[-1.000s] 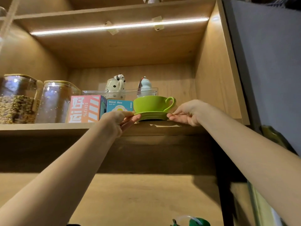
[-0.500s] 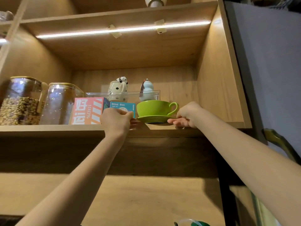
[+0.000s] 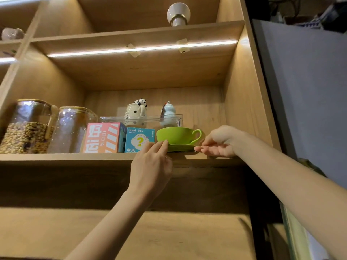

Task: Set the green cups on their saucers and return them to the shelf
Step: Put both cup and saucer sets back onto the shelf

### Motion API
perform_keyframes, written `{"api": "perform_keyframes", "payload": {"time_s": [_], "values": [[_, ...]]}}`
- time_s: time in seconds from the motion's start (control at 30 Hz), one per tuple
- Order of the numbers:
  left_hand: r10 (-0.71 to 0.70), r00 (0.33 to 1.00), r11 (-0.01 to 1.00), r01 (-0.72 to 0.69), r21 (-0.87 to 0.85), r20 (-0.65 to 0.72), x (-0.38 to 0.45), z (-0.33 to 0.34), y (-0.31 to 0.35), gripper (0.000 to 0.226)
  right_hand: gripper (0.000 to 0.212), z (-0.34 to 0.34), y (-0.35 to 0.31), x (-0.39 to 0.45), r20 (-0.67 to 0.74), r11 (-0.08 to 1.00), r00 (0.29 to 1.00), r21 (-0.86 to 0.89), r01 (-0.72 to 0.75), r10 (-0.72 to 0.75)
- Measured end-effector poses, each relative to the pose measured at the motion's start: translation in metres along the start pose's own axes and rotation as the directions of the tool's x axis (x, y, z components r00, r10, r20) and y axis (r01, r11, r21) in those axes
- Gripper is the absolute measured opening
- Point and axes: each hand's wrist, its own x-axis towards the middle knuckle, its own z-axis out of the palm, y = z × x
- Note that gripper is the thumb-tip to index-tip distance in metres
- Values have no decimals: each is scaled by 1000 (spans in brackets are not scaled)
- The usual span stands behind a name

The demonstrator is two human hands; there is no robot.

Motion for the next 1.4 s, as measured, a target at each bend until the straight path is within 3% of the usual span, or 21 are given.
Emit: {"api": "perform_keyframes", "payload": {"time_s": [0.13, 0.27, 0.5, 0.6, 0.7, 0.9, 1.13, 1.27, 1.4], "values": [[0, 1000, 1000, -1, 18, 31, -2, 1, 0, 47, 21, 6, 10, 1, -76, 982, 984, -117, 151, -160], [2, 999, 1000, -2, 1, 36, -4, 3, 0, 48, 23, 8, 17, 0, -79, 897, 956, -374, 233, -282], [-32, 999, 999, 32, -5, 43, -6, 6, -2, 51, 30, 9, 32, 0, 19, 582, 835, -709, 398, -550], [-38, 999, 999, 39, -9, 33, -7, 7, -1, 51, 37, 5, 42, -7, 50, 412, 795, -835, 366, -604], [-37, 999, 999, 37, -2, 22, -7, 10, -1, 51, 41, 5, 48, -6, 77, 320, 803, -891, 321, -591], [-40, 995, 999, 37, 36, 91, -15, 24, -3, 67, 44, 10, 53, 4, 78, 356, 831, -879, 318, -551], [-55, 993, 997, 49, 53, 100, -26, 35, -4, 76, 46, 9, 62, 10, 75, 424, 814, -824, 376, -576], [-57, 984, 998, 57, 4, 172, -29, 35, -3, 81, 48, 11, 64, 8, 82, 394, 804, -839, 375, -589], [-95, 938, 994, 69, 89, 332, -30, 27, -2, 88, 55, 15, 69, 6, 125, 262, 777, -898, 353, -617]]}}
